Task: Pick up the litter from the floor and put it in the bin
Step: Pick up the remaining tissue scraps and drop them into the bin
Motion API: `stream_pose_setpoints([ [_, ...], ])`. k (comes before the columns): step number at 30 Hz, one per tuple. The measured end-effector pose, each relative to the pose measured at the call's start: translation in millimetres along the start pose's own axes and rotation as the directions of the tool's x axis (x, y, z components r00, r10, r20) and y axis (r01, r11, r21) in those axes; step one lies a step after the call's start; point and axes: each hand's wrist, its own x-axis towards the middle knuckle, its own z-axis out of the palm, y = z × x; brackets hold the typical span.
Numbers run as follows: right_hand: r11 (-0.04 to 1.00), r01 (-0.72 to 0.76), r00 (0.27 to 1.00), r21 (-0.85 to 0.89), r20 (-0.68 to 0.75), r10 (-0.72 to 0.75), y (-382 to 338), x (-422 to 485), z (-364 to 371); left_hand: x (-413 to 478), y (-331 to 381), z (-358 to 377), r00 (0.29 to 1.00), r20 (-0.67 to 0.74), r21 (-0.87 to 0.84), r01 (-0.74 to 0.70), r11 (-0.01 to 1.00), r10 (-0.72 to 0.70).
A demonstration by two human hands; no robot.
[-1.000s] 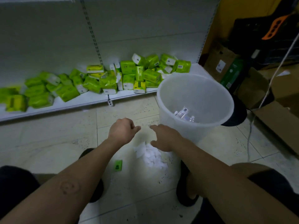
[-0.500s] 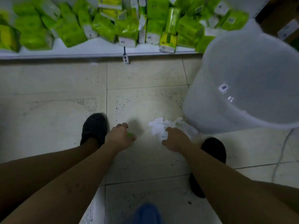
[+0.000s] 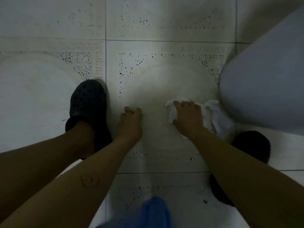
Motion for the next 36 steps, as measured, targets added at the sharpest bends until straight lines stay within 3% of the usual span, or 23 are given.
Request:
stream_pose_setpoints([
  [2,0.999,0.026,0.993,-0.022,-0.112,-0.028,-2,-1,4,1,-4,1,1.0,-0.013,-0.047,-0.023,0.999,0.022],
  [5,0.999,0.001,0.998,0.053,-0.058,0.002,-7,-6,-5,-3,-7,-9,0.999,0.003,-0.115,-0.033,0.993,0.034],
  [8,0.981,-0.061,0.992,0.182,-0.098,0.08,-12,-21,-31,-15,2,-34,0.999,-0.018,-0.117,-0.051,0.992,0.049],
  [12,0.955,-0.048,0.994,0.294,-0.082,0.075,-16,-49,-81,-46,25,-75,0.983,-0.129,-0.138,-0.151,0.979,0.133],
  [17,0.796,-0.022,0.987,0.604,-0.114,0.114,-16,-90,-155,-97,57,-134,0.932,-0.278,-0.201,-0.291,0.935,0.231],
  [22,0.765,0.062,0.962,0.642,-0.244,0.126,-1,-139,-230,-145,87,-184,0.859,-0.402,-0.175,-0.413,0.894,0.318],
  [28,0.769,0.097,0.875,0.631,-0.422,0.236,36,-196,-304,-196,135,-224,0.775,-0.482,-0.075,-0.502,0.862,0.409],
  [36,0.773,0.005,0.836,0.634,-0.427,0.345,102,-249,-347,-244,209,-242,0.674,-0.505,0.098,-0.575,0.812,0.538],
])
